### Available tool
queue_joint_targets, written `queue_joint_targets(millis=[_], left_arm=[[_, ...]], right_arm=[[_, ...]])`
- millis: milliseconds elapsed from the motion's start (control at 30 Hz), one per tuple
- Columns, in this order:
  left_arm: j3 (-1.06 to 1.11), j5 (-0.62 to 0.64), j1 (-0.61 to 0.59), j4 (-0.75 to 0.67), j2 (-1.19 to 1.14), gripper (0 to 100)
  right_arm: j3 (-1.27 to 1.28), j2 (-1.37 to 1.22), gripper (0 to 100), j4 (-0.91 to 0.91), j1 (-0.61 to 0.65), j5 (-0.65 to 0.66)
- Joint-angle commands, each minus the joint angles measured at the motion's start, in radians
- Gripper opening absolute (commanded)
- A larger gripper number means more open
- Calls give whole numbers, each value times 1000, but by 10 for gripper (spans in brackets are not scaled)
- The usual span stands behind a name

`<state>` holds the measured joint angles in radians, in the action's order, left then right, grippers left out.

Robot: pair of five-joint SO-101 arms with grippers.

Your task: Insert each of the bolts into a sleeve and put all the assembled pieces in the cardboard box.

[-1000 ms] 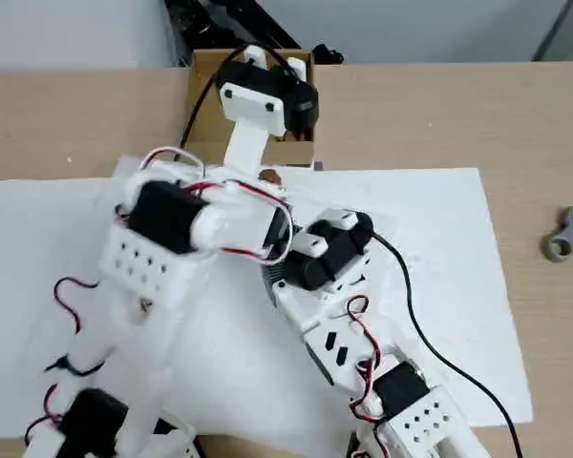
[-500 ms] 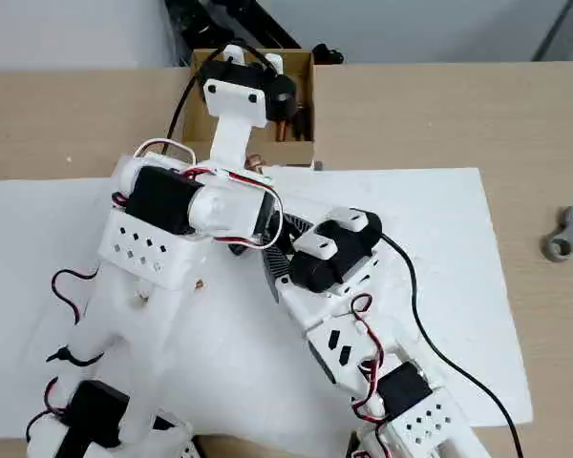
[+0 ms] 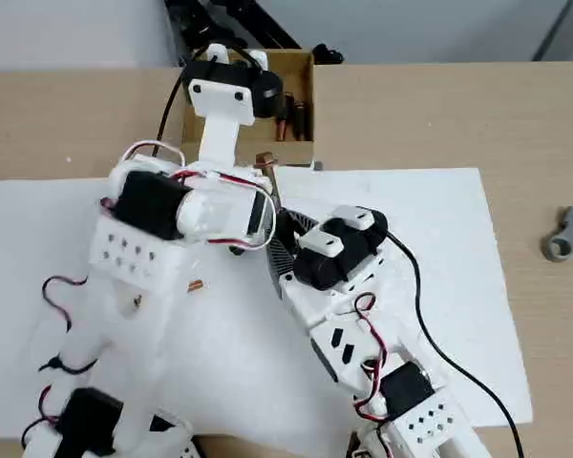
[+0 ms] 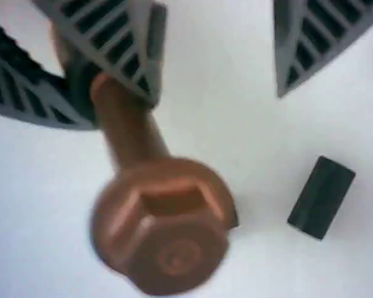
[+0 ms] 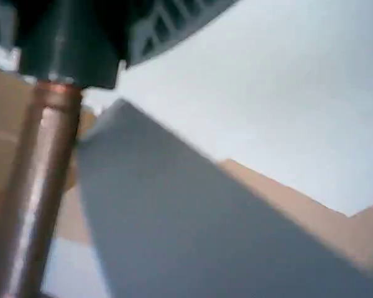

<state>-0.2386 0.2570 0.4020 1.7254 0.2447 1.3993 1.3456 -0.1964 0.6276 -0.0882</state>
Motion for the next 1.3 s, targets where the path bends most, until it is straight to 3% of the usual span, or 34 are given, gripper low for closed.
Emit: queue_joint_targets(millis=[0, 300, 400, 567, 700, 967, 1100, 1267], left_arm=[[-10, -17, 92, 0, 115, 136], [-50, -71, 92, 9, 275, 141], [-151, -81, -14, 26, 301, 141], [-254, -106, -310, 28, 305, 141], [-249, -150, -422, 28, 302, 139], [-70, -150, -443, 28, 308, 137], [-24, -153, -446, 28, 310, 137], [-21, -155, -474, 28, 310, 137]], right_arm=[[11, 25, 5, 94, 8, 9], [64, 24, 5, 232, -2, 11], [64, 22, 5, 271, -27, 11], [63, 22, 5, 328, -85, 11], [54, 13, 5, 394, -119, 11], [-66, -76, 5, 441, -134, 44], [-235, -274, 5, 452, -163, 38], [-431, -591, 4, 601, -209, 38]])
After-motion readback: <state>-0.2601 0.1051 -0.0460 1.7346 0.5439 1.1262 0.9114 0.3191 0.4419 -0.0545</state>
